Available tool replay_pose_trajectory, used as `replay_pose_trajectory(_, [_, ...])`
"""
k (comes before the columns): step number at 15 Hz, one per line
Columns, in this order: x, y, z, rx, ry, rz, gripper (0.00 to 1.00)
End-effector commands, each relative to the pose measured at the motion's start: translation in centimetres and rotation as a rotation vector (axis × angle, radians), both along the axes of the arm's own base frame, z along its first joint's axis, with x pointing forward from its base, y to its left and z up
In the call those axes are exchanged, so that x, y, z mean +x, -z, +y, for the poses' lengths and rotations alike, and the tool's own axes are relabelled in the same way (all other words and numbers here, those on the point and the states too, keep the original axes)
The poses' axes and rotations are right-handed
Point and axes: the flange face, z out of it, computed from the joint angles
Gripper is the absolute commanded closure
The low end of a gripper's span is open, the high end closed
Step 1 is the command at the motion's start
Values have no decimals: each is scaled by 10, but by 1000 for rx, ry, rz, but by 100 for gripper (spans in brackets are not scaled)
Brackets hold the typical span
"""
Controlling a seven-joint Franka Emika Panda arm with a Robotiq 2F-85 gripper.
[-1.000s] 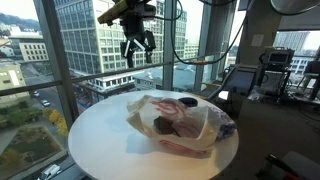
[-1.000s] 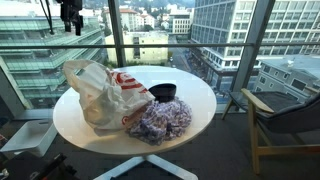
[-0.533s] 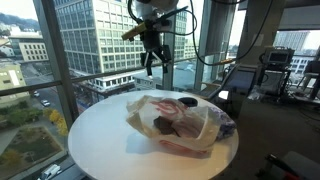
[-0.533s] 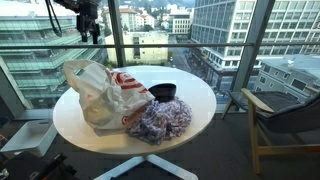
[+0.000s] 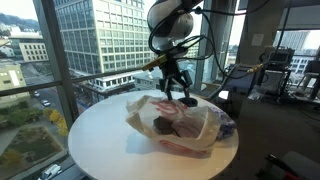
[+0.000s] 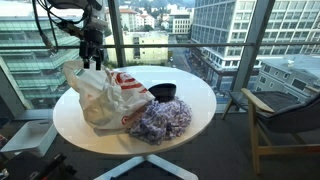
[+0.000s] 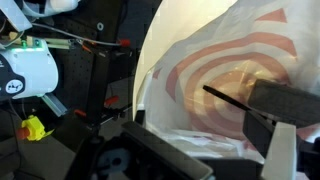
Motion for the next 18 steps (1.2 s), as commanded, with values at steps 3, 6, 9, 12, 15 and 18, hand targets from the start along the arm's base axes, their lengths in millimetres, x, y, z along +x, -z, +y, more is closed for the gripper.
replay_pose_trajectory(3, [-39,66,-38,-51,-33,-82,0])
replay_pose_trajectory(6, [-38,94,-33,-32,-60,-172,0])
replay_pose_trajectory(9, [-34,100,-18,-29,-131,-283,0])
replay_pose_trajectory(12, [-35,98,0,33,-144,-316,0])
replay_pose_trajectory(15, [-32,111,8,4,-225,-303,0])
replay_pose_trajectory(18, [-21,116,8,-55,-367,-286,0])
